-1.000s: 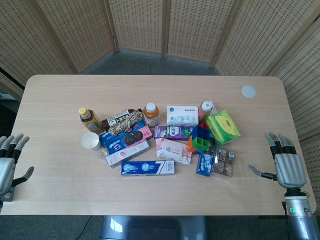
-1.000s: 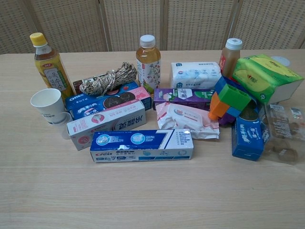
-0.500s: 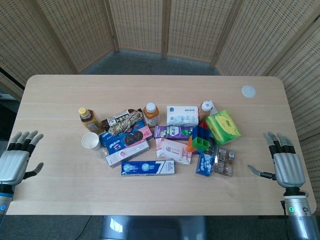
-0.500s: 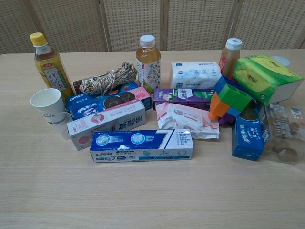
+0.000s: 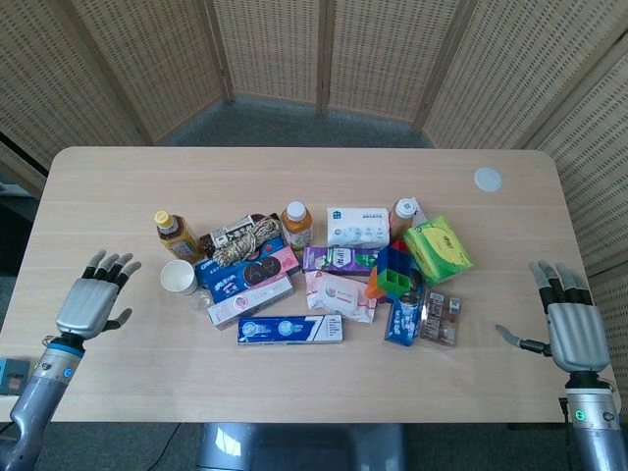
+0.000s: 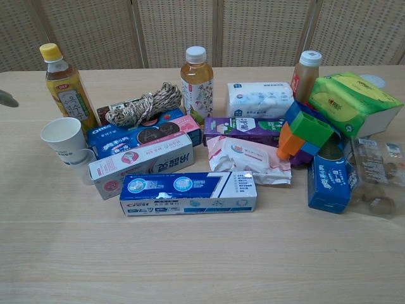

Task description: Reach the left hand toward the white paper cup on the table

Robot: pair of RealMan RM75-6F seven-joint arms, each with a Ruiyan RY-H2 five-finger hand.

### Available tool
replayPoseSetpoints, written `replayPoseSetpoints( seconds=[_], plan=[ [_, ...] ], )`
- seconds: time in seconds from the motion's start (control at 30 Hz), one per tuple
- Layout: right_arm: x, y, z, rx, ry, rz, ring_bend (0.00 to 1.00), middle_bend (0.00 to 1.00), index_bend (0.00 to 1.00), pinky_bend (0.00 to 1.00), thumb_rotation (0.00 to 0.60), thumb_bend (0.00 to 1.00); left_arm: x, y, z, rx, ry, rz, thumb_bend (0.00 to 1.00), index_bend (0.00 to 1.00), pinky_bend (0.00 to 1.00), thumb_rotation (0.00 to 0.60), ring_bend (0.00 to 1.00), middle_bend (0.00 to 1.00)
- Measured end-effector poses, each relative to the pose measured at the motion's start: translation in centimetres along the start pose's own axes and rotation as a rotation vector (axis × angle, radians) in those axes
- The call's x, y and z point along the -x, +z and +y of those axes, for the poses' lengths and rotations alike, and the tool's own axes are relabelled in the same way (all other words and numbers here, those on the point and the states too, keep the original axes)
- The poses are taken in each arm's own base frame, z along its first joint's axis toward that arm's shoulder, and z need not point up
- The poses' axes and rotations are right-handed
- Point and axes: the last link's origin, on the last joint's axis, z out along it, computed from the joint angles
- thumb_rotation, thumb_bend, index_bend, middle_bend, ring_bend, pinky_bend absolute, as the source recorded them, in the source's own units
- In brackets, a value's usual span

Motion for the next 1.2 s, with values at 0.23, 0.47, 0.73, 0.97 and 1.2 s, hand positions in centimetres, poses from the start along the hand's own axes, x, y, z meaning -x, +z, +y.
replayPoseSetpoints(
  seconds=[0.23, 0.47, 0.73, 0.97, 1.2],
  plan=[
    [-0.3, -0.4, 0.4, 0.020, -0.007, 0.003, 0.00, 0.00, 0.00, 0.00, 0.279, 0.03, 2.2, 2.8, 2.5, 0.052, -0.013, -0.019, 0.34, 0.21, 0.00, 0.600, 0.15, 0.18],
    [-0.4, -0.6, 0.7, 0.031, -0.008, 0.006, 0.00, 0.00, 0.00, 0.00, 0.277, 0.03, 3.1, 4.5, 4.4, 0.100, -0.011, -0.011, 0.34, 0.28, 0.00, 0.600, 0.24, 0.30],
    [-0.3, -0.6, 0.7, 0.031, -0.006, 0.005, 0.00, 0.00, 0.00, 0.00, 0.274, 0.03, 3.6, 5.0, 4.9, 0.130, 0.014, 0.038, 0.34, 0.58, 0.00, 0.600, 0.63, 0.78],
    [-0.3, -0.5, 0.7, 0.030, -0.004, 0.008, 0.00, 0.00, 0.00, 0.00, 0.277, 0.03, 3.3, 4.7, 4.6, 0.133, -0.009, 0.107, 0.34, 0.70, 0.06, 0.600, 0.79, 0.93],
    [-0.1, -0.5, 0.6, 0.026, 0.000, 0.007, 0.00, 0.00, 0.00, 0.00, 0.282, 0.03, 1.5, 3.3, 2.3, 0.093, -0.062, 0.188, 0.34, 0.72, 0.08, 0.600, 0.81, 0.97]
  ],
)
